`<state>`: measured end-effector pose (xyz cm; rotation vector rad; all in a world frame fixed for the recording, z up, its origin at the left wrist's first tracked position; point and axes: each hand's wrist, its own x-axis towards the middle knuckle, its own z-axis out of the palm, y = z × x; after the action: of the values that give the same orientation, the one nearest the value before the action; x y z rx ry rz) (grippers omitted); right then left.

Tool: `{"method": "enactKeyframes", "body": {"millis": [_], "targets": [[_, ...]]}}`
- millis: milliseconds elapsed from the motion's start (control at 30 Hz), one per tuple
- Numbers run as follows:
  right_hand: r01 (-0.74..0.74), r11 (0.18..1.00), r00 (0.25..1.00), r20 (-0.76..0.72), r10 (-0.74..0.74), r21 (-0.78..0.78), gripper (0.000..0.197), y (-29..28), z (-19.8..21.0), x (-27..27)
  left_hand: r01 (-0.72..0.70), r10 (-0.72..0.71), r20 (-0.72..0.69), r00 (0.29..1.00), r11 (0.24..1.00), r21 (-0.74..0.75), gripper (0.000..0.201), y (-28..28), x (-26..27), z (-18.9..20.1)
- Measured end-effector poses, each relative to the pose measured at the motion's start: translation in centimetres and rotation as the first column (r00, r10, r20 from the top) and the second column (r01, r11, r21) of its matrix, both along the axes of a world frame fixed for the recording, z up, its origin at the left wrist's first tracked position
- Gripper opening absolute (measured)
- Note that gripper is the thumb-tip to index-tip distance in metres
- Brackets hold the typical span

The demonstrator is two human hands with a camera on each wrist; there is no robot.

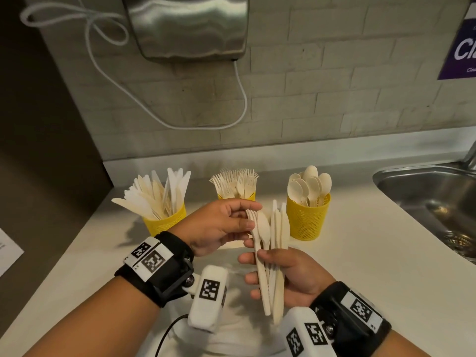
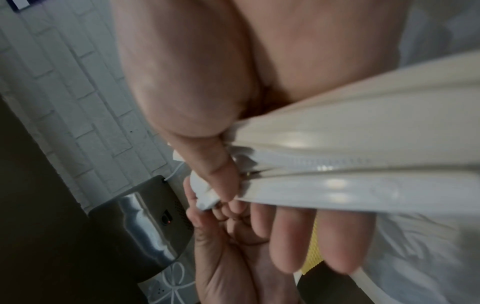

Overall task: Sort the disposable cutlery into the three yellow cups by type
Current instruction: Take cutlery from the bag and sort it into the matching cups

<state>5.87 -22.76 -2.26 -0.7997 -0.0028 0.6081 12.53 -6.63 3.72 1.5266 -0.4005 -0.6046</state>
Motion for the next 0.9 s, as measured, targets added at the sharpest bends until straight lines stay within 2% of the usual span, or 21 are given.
{"method": "enactKeyframes", "body": {"millis": [100,200,300,400,500,567,633,700,767,833,867,900], "targets": [[0.045,0.998,0.998,-0.034,-0.047,-0.049,0.028,0.3,0.3,0.0,-0.075,0.073,-0.032,0.997,0.997,-0.037,0.035,0.3,0.4,0.8],[0.243,0.966,0.966,-0.068,-0.249,-0.085,0.024,0.1,-0.3,0.5,-0.269,0.276,0.036,0.96,0.953,-0.138,0.036,1.0,1.8,2.9],[0.383,0.92,0.918,-0.082,-0.389,-0.077,0.025,-0.8,-0.4,0.7,-0.443,0.492,0.202,0.847,0.863,-0.243,0.04,1.7,3.8,5.4],[0.444,0.895,0.89,-0.098,-0.446,-0.043,0.023,-1.5,0.0,0.5,-0.541,0.573,0.433,0.696,0.815,-0.207,0.04,1.4,5.4,6.0],[0.467,0.882,0.88,-0.071,-0.47,-0.052,0.02,-1.6,0.3,0.3,-0.608,0.533,0.571,0.624,0.79,-0.072,0.041,0.1,6.6,4.9],[0.46,0.886,0.885,-0.057,-0.463,-0.06,0.012,-1.7,0.3,0.1,-0.642,0.464,0.64,0.612,0.765,0.059,0.045,-0.9,7.3,3.6],[0.435,0.898,0.898,-0.039,-0.438,-0.064,0.001,-1.7,0.5,-0.2,-0.633,0.362,0.679,0.638,0.749,0.196,0.046,-1.6,7.7,2.1],[0.407,0.91,0.912,-0.018,-0.41,-0.076,0.012,-1.9,0.5,-0.6,-0.58,0.213,0.693,0.688,0.735,0.351,0.046,-2.0,7.7,0.7],[0.387,0.918,0.921,-0.016,-0.39,-0.087,0.014,-2.2,0.6,-1.0,-0.559,0.073,0.711,0.7,0.675,0.481,0.047,-2.2,7.4,-0.1],[0.368,0.927,0.929,-0.024,-0.37,-0.072,0.008,-2.4,0.7,-1.2,-0.638,0.065,0.768,0.637,0.604,0.478,0.048,-2.3,6.5,0.3],[0.356,0.933,0.933,-0.028,-0.358,-0.057,0.005,-2.5,0.7,-1.3,-0.674,0.098,0.8,0.592,0.604,0.425,0.048,-2.4,5.7,0.7],[0.342,0.939,0.939,-0.03,-0.343,-0.041,0.007,-2.4,0.8,-1.3,-0.666,0.131,0.808,0.575,0.649,0.368,0.049,-2.5,4.9,1.0]]}}
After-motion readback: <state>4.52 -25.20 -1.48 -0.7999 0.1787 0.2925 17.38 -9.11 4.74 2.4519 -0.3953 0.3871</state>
